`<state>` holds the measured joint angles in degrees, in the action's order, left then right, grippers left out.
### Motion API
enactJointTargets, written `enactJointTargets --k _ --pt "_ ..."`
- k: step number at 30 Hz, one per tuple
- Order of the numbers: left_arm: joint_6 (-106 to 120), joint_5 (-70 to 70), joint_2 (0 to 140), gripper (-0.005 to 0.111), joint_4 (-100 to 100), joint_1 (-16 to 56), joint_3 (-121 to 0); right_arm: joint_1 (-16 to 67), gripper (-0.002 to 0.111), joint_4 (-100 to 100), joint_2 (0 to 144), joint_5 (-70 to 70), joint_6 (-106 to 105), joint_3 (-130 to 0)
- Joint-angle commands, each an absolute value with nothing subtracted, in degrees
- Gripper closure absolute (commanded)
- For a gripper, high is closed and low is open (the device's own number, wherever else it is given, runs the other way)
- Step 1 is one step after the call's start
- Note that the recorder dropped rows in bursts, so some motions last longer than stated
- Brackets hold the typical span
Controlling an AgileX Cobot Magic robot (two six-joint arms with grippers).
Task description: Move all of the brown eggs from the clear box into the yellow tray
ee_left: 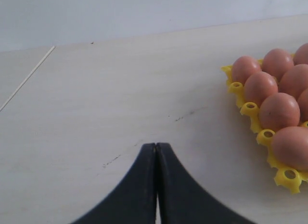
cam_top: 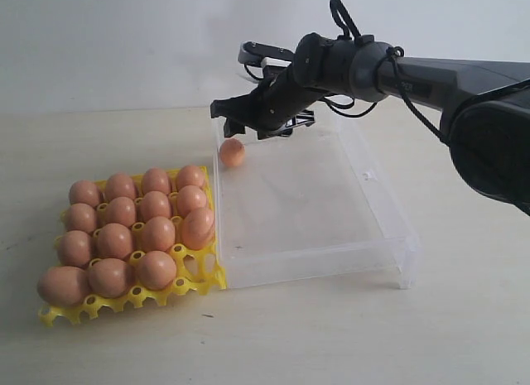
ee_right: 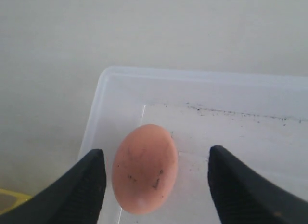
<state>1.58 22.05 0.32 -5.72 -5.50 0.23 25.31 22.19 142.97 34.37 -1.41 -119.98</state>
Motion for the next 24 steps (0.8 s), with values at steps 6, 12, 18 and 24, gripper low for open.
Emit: enactJointTargets --k 6,12,18,24 --pt "1.3 21.6 0.0 0.107 -5.8 -5.1 0.0 24.7 0.049 24.6 143.2 34.7 -4.8 -120.5" --pt "1.3 21.6 0.0 0.107 -5.8 -5.1 0.0 24.7 0.049 27.5 144.5 35.2 -7.6 -120.5" --pt "1.3 21.6 0.0 0.107 -5.8 -5.1 0.0 24.7 0.049 27.5 145.0 34.6 -7.9 -120.5" --pt "1.3 21.6 0.0 0.107 -5.8 -5.1 0.0 24.7 0.049 27.1 144.9 34.3 -10.4 -120.5"
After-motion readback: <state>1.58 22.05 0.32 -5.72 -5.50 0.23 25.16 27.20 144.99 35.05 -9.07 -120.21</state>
